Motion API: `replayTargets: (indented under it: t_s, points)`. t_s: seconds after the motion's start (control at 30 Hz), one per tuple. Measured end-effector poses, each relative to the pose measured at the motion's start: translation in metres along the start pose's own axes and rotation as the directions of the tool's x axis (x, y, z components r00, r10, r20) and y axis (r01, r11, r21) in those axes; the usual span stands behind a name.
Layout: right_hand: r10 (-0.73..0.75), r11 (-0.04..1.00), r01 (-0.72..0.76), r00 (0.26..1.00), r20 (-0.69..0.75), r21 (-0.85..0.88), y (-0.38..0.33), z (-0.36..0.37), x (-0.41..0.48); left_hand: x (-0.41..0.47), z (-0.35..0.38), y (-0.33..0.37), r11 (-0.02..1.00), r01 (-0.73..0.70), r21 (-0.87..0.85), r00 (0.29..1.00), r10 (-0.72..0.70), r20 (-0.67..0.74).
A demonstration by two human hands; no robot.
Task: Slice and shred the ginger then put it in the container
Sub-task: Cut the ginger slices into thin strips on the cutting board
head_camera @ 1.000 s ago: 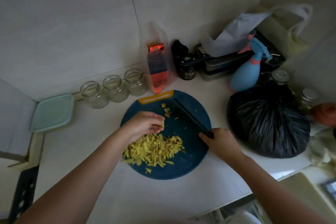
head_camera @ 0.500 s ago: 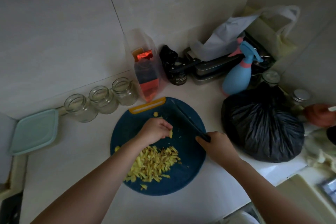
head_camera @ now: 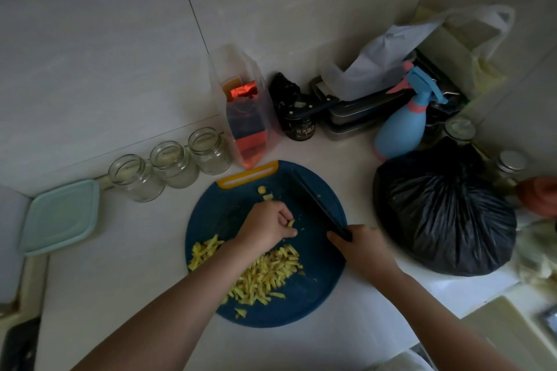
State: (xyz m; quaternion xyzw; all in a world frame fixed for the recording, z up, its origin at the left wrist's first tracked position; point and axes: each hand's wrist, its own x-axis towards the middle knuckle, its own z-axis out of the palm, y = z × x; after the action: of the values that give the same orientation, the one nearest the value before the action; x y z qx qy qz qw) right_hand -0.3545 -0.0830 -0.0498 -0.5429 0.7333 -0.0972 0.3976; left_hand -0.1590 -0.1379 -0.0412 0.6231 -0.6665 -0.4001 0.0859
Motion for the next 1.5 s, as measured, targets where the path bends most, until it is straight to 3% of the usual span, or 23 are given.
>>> replayTargets:
  t_s: [0.1,0.3,0.5,0.6,0.7,0.87,1.0,1.2,1.33,1.5]
  points:
    - [-0.006,1.0,0.006,1.0,0.004,0.003,0.001,-0.001,-0.001,-0.004,0.005,0.002,0.988,-0.073,0.137,0.996,0.079,-0.038]
    - [-0.003,1.0,0.003,1.0,0.01,-0.02,0.004,0.0,-0.002,-0.01,0.001,-0.001,0.936,-0.192,0.295,0.98,0.196,0.016]
    - [-0.016,0.999,0.016,1.0,0.021,-0.035,0.005,0.0,-0.004,-0.009,-0.034,-0.004,0.933,-0.103,0.346,0.95,-0.011,0.312]
    - [-0.013,0.999,0.014,1.0,0.023,-0.041,0.004,0.0,-0.004,0.001,-0.047,-0.007,0.966,-0.043,0.255,0.994,0.017,0.106]
    - [-0.014,0.999,0.015,1.0,0.025,-0.04,0.001,0.001,-0.004,0.015,-0.052,-0.009,0.98,-0.044,0.197,0.986,0.074,-0.15]
    - [-0.027,0.998,0.028,0.999,0.03,-0.052,-0.003,0.001,-0.001,0.033,-0.05,-0.013,0.94,-0.058,0.337,0.997,0.072,-0.028]
    - [-0.029,0.995,0.032,0.999,0.029,-0.092,-0.004,0.001,0.001,0.033,-0.047,-0.023,0.939,-0.1,0.328,0.988,0.133,-0.079]
    - [-0.039,0.995,0.042,0.999,0.03,-0.094,-0.005,0.002,0.003,0.032,-0.05,-0.037,0.982,0.006,0.187,0.992,0.018,-0.124]
    - [-0.039,0.992,0.042,0.999,0.026,-0.12,-0.007,0.002,0.005,0.032,-0.053,-0.037,0.998,0.055,-0.018,0.969,-0.058,-0.24]
    - [-0.046,0.99,0.047,0.999,0.011,-0.13,-0.008,0.002,0.006,0.028,-0.04,-0.022,0.988,-0.097,0.117,0.95,0.127,-0.285]
